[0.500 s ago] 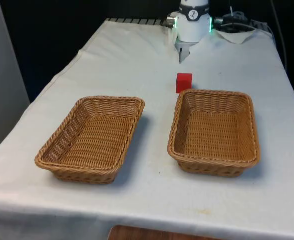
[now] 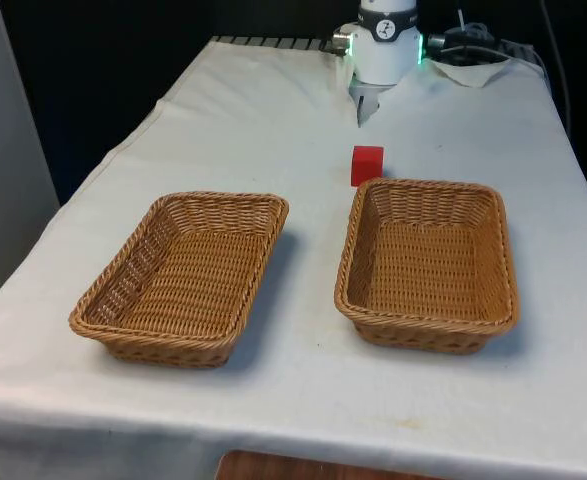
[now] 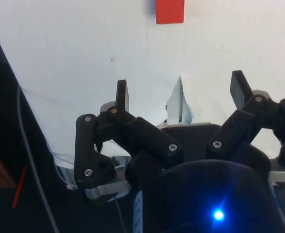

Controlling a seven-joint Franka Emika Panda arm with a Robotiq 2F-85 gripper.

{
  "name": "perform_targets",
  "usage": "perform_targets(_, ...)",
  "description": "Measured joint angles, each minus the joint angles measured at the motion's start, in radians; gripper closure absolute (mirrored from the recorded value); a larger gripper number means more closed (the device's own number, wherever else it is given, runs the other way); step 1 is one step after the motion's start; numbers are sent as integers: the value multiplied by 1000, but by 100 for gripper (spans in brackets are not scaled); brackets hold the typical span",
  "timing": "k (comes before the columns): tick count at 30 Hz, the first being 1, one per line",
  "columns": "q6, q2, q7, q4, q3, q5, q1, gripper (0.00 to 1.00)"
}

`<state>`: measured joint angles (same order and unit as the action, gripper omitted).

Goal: Pick up the red cube and place it into the right basket.

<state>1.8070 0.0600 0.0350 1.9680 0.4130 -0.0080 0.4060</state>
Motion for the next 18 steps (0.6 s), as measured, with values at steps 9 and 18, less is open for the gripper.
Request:
perform_targets(9, 5, 77, -16, 81, -8, -40, 0, 0)
perform_targets(18, 48, 156, -47, 197, -13, -101, 0, 0)
